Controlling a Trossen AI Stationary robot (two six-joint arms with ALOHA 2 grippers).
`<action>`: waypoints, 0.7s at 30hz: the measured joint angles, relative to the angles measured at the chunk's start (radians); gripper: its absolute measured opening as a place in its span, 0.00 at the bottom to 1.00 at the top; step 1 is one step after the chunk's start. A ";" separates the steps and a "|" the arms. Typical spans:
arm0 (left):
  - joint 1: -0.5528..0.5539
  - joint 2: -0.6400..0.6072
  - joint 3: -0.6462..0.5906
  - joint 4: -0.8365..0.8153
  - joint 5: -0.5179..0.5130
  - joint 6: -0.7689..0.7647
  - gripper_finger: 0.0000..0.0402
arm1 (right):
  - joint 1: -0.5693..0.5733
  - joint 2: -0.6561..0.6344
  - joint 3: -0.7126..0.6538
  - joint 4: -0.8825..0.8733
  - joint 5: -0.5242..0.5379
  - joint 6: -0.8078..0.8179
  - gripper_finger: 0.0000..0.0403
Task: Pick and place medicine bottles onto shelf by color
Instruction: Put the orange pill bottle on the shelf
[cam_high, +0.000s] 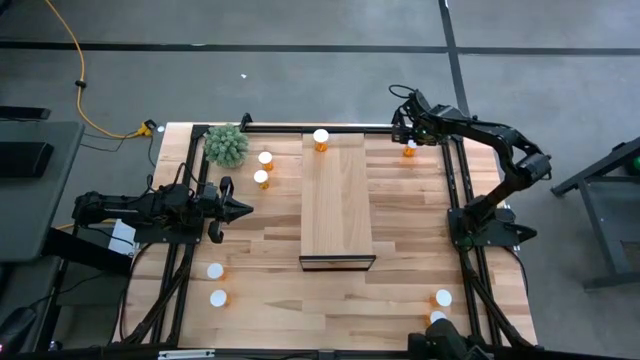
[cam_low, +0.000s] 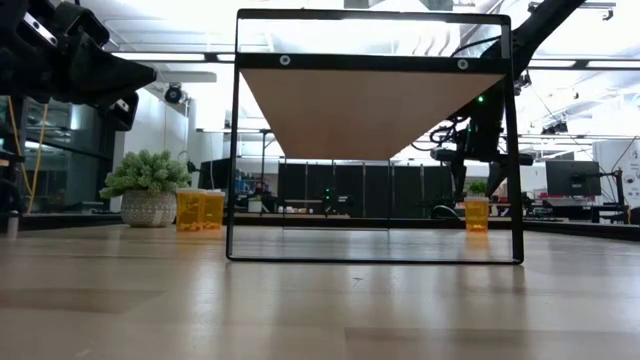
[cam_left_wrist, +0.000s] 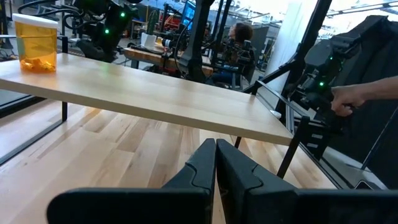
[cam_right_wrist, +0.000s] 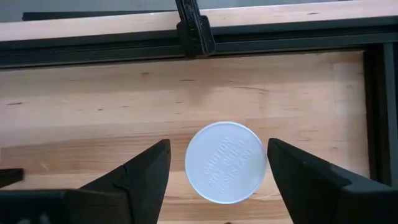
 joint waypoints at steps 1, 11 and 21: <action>0.000 0.000 0.000 0.000 0.000 0.000 0.01 | 0.000 0.000 0.000 0.000 0.000 -0.007 0.64; 0.000 0.000 0.000 0.000 0.000 0.000 0.01 | 0.000 0.019 0.000 -0.043 0.004 -0.016 0.64; 0.000 0.000 0.000 0.000 0.000 0.000 0.01 | 0.000 0.071 0.000 -0.015 0.031 -0.005 0.64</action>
